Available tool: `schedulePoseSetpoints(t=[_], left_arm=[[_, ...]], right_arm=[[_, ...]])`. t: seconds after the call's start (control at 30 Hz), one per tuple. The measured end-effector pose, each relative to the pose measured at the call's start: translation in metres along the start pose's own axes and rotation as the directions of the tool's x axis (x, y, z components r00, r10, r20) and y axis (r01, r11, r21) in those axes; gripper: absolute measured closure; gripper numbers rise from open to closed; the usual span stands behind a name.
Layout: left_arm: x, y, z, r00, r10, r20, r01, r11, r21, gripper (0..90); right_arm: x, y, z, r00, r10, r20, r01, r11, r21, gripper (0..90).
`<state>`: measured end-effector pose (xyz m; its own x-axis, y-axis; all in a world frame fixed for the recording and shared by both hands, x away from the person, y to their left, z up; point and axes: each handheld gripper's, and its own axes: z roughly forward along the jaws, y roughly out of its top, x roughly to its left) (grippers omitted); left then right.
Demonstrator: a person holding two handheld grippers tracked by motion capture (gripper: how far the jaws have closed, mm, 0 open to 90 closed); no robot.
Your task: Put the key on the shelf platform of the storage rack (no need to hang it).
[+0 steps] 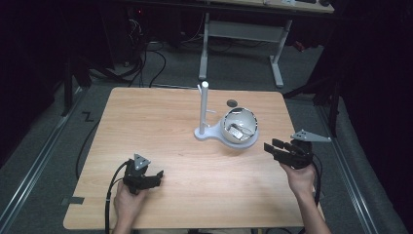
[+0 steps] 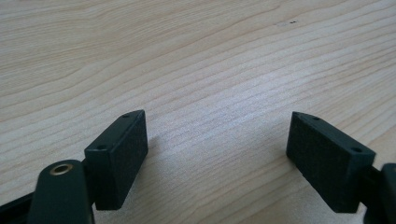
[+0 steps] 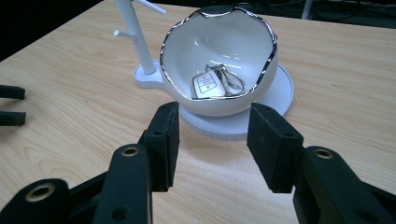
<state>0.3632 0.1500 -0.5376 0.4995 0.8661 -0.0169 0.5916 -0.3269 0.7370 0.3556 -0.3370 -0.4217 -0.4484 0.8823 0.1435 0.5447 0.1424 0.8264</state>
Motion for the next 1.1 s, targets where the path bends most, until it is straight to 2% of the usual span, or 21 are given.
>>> schedulePoseSetpoints(t=[0.27, 0.53, 0.73, 1.1], left_arm=[[0.000, 0.000, 0.000, 1.0000, 0.006, 0.003, -0.006, 1.0000, 0.003, 20.9], [0.000, 0.000, 0.000, 1.0000, 0.006, 0.003, -0.006, 1.0000, 0.003, 20.8], [0.000, 0.000, 0.000, 1.0000, 0.006, 0.002, -0.006, 1.0000, 0.002, 20.8], [0.000, 0.000, 0.000, 1.0000, 0.004, 0.000, -0.004, 1.0000, 0.000, 20.8]], right_arm=[[0.003, -0.008, -0.010, 0.9999, 0.011, 0.009, -0.011, 1.000, -0.014, 54.4], [0.005, -0.020, -0.011, 0.9997, 0.021, -0.012, -0.021, 1.000, -0.021, 54.5], [0.006, -0.029, -0.008, 0.9992, 0.030, -0.028, -0.030, 0.999, -0.017, 54.4], [0.014, -0.044, 0.008, 0.9971, 0.040, -0.065, -0.040, 0.999, -0.009, 54.5]])
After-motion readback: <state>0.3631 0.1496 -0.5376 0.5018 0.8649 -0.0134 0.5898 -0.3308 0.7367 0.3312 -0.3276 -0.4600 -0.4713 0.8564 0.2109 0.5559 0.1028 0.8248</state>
